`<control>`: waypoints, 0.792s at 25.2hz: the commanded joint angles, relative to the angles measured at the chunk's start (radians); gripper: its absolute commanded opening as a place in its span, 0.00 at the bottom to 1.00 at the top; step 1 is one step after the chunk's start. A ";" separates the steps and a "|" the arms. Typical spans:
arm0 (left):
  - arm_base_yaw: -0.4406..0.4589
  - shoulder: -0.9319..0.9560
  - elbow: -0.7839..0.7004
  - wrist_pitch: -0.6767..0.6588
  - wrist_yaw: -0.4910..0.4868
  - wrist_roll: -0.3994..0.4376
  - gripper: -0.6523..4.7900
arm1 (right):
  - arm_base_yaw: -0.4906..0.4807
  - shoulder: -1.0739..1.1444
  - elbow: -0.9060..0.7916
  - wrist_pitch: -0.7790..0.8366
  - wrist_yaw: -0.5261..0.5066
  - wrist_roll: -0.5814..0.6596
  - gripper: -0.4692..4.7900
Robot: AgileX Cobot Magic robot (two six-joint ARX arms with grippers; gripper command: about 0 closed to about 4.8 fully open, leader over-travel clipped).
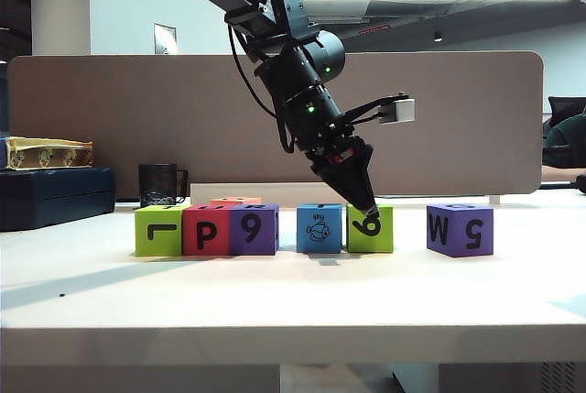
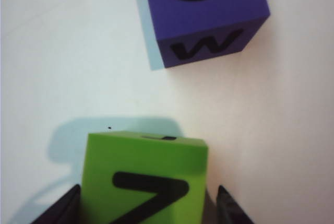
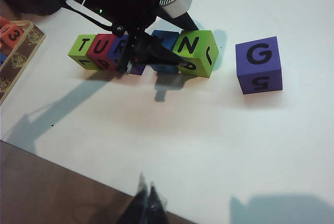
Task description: Select the appropriate blocks from the scattered letter blocks on the table and arrange them in a row to spell out "TURING".
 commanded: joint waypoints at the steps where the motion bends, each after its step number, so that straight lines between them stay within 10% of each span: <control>1: -0.003 -0.009 0.005 0.006 0.006 -0.007 0.76 | 0.000 0.000 0.002 0.008 -0.002 -0.003 0.09; 20: -0.113 -0.038 0.003 0.193 0.107 -0.142 0.87 | 0.000 -0.001 0.002 0.009 -0.002 -0.003 0.09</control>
